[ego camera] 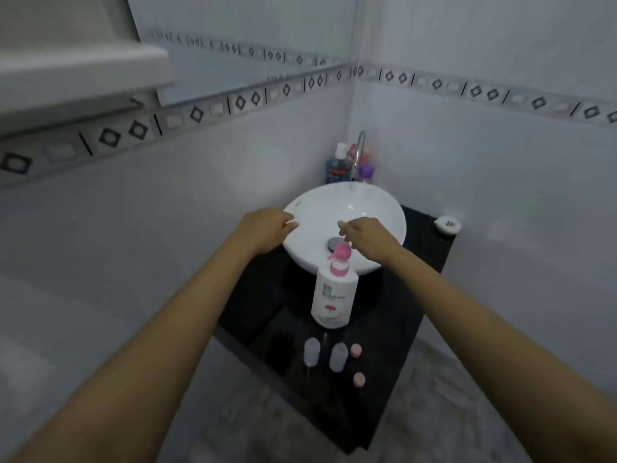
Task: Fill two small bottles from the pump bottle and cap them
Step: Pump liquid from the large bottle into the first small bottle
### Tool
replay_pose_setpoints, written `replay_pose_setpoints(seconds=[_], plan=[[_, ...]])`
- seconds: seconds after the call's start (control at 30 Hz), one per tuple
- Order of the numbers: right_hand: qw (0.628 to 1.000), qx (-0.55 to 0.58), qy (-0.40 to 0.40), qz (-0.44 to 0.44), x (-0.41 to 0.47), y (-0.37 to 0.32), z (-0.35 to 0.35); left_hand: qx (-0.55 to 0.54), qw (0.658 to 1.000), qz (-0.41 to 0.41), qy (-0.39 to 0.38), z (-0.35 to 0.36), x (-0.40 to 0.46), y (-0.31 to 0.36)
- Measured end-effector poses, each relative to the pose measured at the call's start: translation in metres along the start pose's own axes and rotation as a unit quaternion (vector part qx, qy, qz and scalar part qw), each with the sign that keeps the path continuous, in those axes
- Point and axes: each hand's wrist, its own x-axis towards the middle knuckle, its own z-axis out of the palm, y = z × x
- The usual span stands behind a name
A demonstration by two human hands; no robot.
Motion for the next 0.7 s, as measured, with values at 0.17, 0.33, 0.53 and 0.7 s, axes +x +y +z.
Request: replay_pose_setpoints(seconds=[0.17,0.33,0.53,0.7], plan=[[0.993,0.115,0.018,0.003,-0.004,0.004,0.029,-0.125,0.986,-0.054,-0.091,0.080,-0.044,-0.008],[0.982,0.183,0.049,0.006,-0.004,0.013,0.044,-0.265,0.936,-0.085,-0.214,0.157,-0.085,0.001],[0.978,0.200,0.058,-0.001,-0.004,0.014,0.050,-0.306,0.928,-0.114,-0.177,0.198,-0.098,0.015],[0.974,0.214,0.070,-0.001,-0.002,0.016,0.053,-0.321,0.929,-0.122,-0.136,0.210,-0.100,0.021]])
